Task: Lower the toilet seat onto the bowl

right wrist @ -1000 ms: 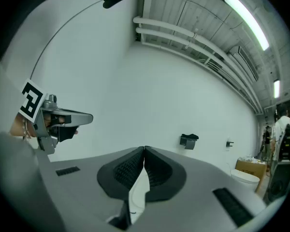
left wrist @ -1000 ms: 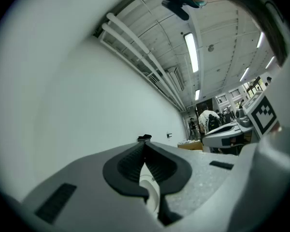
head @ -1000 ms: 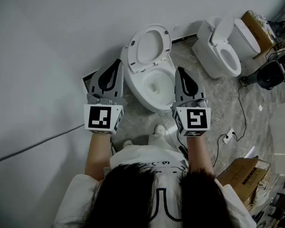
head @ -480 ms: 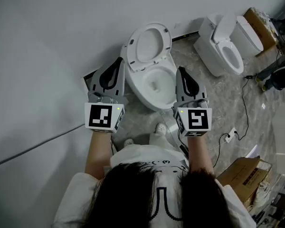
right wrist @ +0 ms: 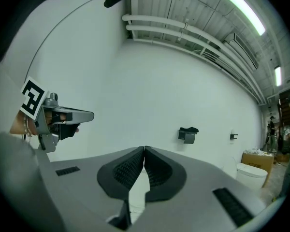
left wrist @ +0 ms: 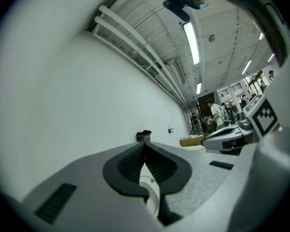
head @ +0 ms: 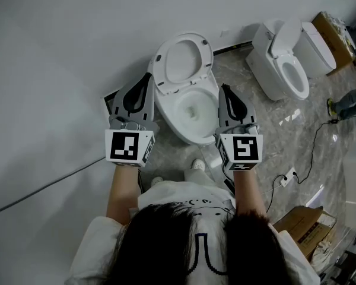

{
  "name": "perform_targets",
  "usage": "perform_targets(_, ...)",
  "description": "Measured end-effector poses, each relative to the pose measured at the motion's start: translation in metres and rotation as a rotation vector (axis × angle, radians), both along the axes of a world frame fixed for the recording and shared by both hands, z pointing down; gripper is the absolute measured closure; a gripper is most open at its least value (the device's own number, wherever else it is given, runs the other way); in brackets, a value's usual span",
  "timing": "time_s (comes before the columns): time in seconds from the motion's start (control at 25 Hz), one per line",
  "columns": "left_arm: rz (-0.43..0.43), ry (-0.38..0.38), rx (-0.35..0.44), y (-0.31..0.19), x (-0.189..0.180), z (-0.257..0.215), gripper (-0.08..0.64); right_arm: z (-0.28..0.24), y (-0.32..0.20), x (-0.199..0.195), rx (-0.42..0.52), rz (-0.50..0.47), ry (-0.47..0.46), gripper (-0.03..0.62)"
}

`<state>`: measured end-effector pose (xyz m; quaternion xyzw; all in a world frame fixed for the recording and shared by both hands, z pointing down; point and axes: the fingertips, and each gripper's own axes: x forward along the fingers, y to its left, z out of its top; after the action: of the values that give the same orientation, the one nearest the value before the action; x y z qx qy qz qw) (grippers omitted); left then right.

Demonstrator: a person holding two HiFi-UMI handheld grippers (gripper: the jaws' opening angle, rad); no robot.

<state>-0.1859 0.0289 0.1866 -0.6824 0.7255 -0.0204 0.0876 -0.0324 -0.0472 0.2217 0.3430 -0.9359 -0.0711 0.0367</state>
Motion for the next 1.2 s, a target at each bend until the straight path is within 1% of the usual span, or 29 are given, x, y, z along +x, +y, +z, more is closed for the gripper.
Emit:
perform_targets(0.36, -0.061, 0.004, -0.037, -0.060, 0.039, 0.011, 0.551, 0.017, -0.067, 0.032, -0.051, -0.081, 0.005, 0.563)
perform_targets(0.6, -0.108, 0.019, -0.057, -0.084, 0.053, 0.014, 0.551, 0.025, -0.096, 0.044, -0.075, -0.132, 0.009, 0.563)
perform_targets(0.8, -0.119, 0.006, -0.092, -0.091, 0.053, 0.022, 0.551, 0.032, -0.116, 0.052, -0.085, -0.118, -0.008, 0.563)
perform_targets(1.0, -0.106, 0.004, -0.106, -0.103, 0.054, 0.026, 0.551, 0.042, -0.123, 0.056, -0.136, -0.091, 0.003, 0.563)
perform_targets(1.2, -0.071, -0.007, -0.102, -0.113, 0.056, 0.027, 0.551, 0.044, -0.125, 0.059, -0.121, -0.068, -0.010, 0.563)
